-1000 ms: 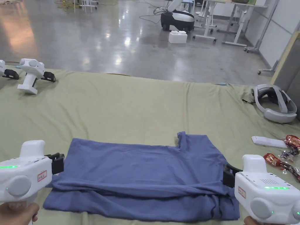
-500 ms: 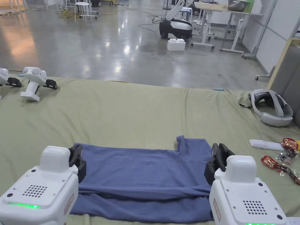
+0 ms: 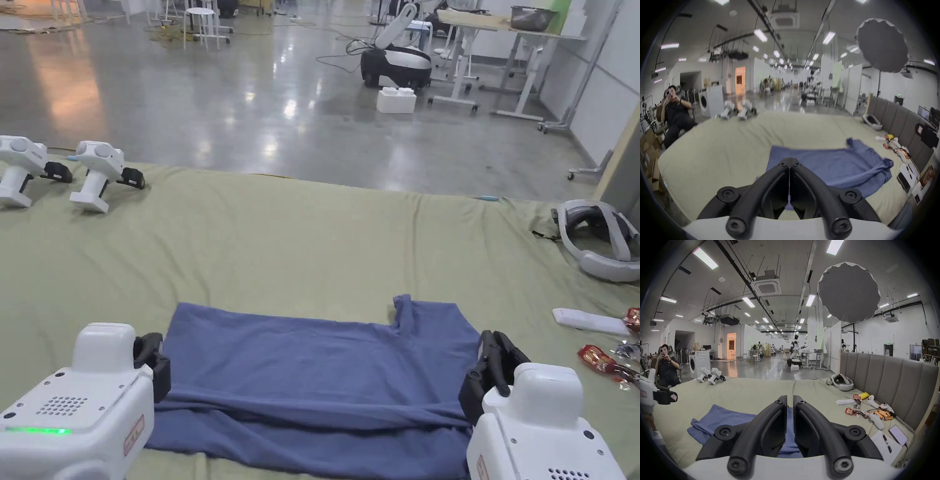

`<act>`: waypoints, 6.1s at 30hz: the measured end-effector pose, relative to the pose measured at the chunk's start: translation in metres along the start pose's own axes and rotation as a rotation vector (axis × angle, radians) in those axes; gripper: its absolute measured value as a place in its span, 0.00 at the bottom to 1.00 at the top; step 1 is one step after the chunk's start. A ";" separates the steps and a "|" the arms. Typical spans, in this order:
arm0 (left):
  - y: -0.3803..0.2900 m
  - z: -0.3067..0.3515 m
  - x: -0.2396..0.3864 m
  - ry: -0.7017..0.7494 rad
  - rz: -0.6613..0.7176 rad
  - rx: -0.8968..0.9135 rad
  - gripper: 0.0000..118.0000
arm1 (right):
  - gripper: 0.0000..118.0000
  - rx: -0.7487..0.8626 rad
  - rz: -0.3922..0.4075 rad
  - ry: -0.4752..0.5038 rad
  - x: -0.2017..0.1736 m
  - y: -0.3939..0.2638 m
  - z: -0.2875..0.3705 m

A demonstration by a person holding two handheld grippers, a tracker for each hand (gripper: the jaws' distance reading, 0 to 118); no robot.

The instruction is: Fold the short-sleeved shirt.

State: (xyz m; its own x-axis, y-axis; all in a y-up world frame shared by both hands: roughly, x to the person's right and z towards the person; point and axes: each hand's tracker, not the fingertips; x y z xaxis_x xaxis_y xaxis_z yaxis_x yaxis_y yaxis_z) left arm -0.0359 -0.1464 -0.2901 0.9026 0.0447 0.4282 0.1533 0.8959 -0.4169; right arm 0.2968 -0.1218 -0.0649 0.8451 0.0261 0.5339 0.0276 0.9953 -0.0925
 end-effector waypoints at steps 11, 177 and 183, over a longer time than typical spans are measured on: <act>-0.038 -0.087 -0.051 0.013 0.073 -0.513 0.20 | 0.09 -0.147 0.069 -0.003 0.009 -0.030 -0.010; 0.001 -0.195 -0.024 0.000 -0.096 -0.577 0.06 | 0.35 -0.778 0.022 -0.062 0.090 -0.092 -0.186; 0.007 -0.162 -0.029 -0.002 -0.067 -0.517 0.06 | 0.57 -0.984 0.021 -0.066 0.113 -0.115 -0.252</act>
State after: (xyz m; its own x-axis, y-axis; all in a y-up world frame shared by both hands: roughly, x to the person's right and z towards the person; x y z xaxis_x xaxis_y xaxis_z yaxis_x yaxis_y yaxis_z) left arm 0.0040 -0.2130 -0.4353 0.8833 -0.0038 0.4688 0.3898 0.5616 -0.7298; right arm 0.5237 -0.2567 -0.2060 0.8197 0.0778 0.5675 0.4704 0.4738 -0.7445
